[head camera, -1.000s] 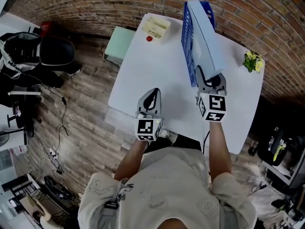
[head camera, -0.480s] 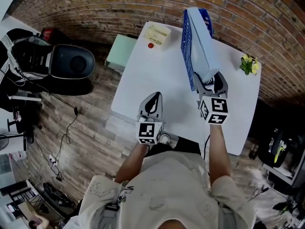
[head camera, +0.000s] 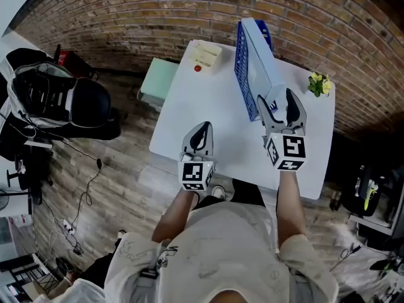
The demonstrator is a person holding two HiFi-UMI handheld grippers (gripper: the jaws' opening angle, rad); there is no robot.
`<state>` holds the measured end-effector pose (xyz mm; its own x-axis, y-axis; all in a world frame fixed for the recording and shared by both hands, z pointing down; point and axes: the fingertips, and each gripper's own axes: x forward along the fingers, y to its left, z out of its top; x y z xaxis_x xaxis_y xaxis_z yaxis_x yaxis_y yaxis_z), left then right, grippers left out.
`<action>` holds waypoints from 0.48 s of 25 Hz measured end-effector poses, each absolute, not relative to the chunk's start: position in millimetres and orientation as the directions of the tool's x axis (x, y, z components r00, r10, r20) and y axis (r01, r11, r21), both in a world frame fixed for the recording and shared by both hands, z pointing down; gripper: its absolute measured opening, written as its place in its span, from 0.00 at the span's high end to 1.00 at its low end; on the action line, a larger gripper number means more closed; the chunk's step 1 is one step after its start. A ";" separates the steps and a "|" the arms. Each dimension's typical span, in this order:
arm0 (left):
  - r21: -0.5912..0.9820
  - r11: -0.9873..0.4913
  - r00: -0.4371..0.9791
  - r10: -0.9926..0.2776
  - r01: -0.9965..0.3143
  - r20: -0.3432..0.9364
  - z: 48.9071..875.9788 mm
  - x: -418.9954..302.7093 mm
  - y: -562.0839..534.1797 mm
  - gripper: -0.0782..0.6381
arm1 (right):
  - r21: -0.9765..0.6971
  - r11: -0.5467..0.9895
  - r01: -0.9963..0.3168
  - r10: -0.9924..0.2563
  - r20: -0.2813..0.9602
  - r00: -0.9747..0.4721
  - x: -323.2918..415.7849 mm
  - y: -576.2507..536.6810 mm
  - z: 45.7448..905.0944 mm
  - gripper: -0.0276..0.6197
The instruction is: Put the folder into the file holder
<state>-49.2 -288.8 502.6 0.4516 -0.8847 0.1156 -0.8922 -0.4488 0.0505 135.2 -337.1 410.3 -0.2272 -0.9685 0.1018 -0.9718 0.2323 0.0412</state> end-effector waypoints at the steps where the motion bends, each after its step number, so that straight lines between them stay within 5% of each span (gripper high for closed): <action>1: 0.050 -0.452 0.455 -0.884 -0.890 0.108 499.6 -50.1 -288.0 0.87 | 0.046 0.228 -0.973 -0.971 0.087 -0.223 135.1 -332.8 402.7 0.40; 12: 0.040 -0.512 0.514 -0.857 -0.858 0.042 474.7 -45.4 -282.3 0.87 | 0.089 0.096 -0.991 -0.994 -0.044 -0.101 161.5 -272.1 346.6 0.40</action>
<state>-45.4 -282.3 474.7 0.5139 -0.8568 0.0423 -0.8577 -0.5125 0.0404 161.5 -272.1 346.6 -0.1006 -0.9939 -0.0441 -0.9913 0.0964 0.0894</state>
